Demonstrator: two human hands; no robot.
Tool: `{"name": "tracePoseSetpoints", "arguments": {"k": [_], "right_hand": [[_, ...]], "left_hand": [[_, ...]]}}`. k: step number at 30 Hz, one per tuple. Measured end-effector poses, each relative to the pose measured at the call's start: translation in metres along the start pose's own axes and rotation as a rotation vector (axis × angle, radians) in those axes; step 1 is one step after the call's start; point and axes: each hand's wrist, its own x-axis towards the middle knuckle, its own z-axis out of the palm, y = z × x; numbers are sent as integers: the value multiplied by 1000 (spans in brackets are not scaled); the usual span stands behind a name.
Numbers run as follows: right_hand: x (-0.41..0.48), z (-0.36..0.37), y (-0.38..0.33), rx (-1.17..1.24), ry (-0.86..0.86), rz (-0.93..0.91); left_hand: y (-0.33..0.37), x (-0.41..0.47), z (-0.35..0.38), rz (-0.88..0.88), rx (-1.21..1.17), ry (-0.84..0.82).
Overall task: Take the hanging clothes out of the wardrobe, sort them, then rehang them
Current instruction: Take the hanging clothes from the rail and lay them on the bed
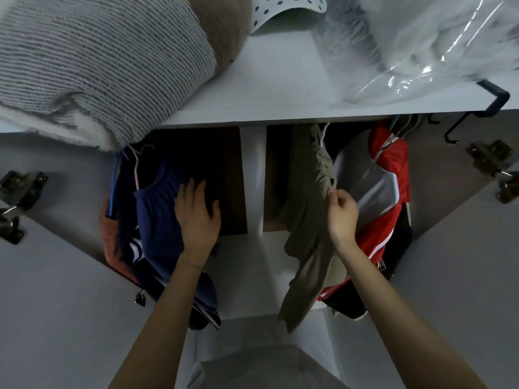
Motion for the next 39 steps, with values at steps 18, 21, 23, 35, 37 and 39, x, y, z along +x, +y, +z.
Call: {"name": "tracePoseSetpoints", "arguments": {"k": [18, 21, 23, 35, 37, 39], "right_hand": [[-43, 38, -14, 60, -52, -33], [-46, 39, -19, 73, -47, -25], [-47, 38, -23, 75, -46, -21], [-61, 19, -33, 22, -178, 13], [-63, 12, -31, -8, -213, 11], [-66, 5, -26, -37, -229, 9]], "left_hand": [[-70, 63, -51, -263, -149, 173], [-60, 78, -46, -300, -482, -24], [-43, 85, -38, -345, -661, -74], [82, 23, 13, -229, -1049, -555], [95, 15, 22, -231, -1054, -593], [103, 10, 30, -248, -1065, -611]]}}
